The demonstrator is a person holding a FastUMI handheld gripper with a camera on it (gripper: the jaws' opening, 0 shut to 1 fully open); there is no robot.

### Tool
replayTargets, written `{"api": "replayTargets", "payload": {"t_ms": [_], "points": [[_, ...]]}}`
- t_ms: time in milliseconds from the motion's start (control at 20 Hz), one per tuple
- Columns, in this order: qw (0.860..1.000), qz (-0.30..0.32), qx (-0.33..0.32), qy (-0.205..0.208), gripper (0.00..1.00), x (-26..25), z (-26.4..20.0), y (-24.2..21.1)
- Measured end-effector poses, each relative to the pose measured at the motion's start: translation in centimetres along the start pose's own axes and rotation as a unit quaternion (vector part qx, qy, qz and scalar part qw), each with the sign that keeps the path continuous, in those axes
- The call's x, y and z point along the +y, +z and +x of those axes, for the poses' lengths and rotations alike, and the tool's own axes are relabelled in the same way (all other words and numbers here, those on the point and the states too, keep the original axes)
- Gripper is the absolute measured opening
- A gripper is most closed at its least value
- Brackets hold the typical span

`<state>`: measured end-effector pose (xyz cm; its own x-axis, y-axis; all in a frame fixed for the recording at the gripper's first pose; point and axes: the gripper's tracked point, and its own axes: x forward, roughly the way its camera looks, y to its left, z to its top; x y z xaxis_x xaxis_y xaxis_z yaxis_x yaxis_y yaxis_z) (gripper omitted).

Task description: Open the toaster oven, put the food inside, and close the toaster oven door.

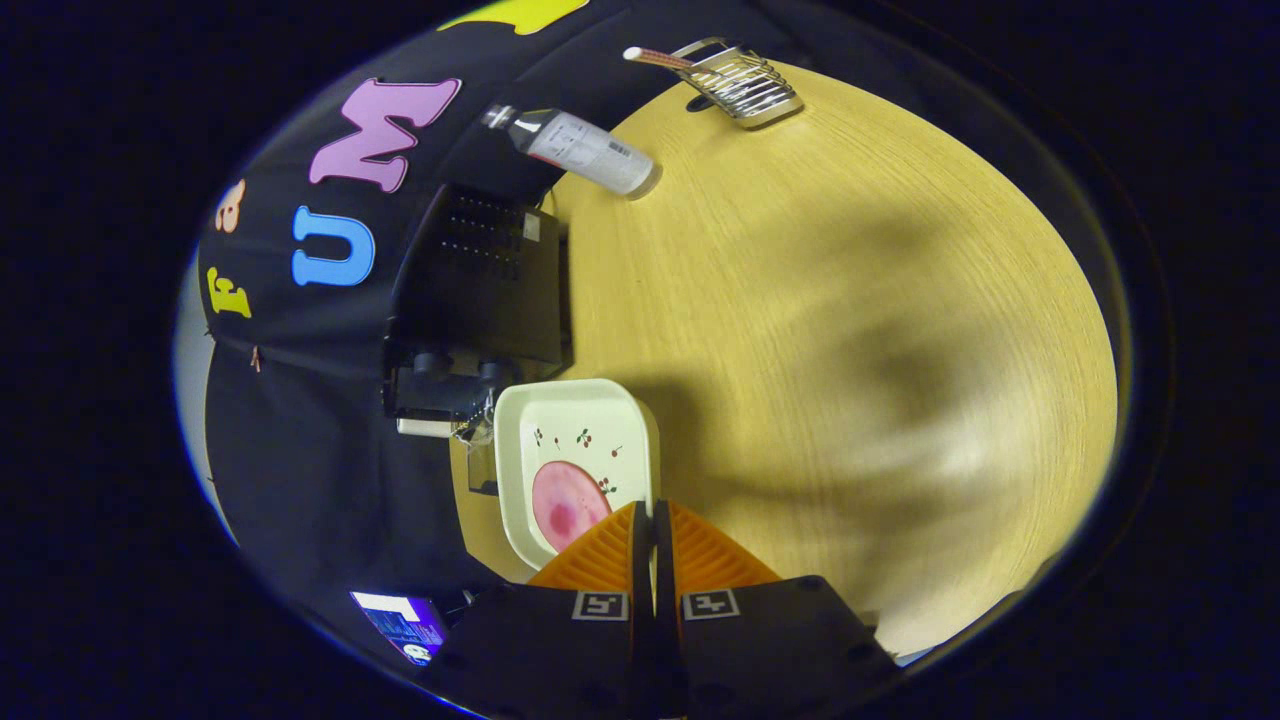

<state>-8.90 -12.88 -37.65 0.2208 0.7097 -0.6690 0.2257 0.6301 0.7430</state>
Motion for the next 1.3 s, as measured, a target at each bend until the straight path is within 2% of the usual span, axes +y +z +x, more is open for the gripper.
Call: {"api": "replayTargets", "payload": {"t_ms": [350,650,1000,1300], "points": [[1.000,-0.010,-0.020,0.014,0.05,9.0,1.1,-5.4],[0.998,0.001,-0.046,0.033,0.06,17.1,5.6,-7.9],[0.993,0.052,-0.105,0.010,0.05,21.2,11.0,-6.6],[0.985,0.088,-0.145,-0.034,0.05,22.2,14.9,-5.1]]}}
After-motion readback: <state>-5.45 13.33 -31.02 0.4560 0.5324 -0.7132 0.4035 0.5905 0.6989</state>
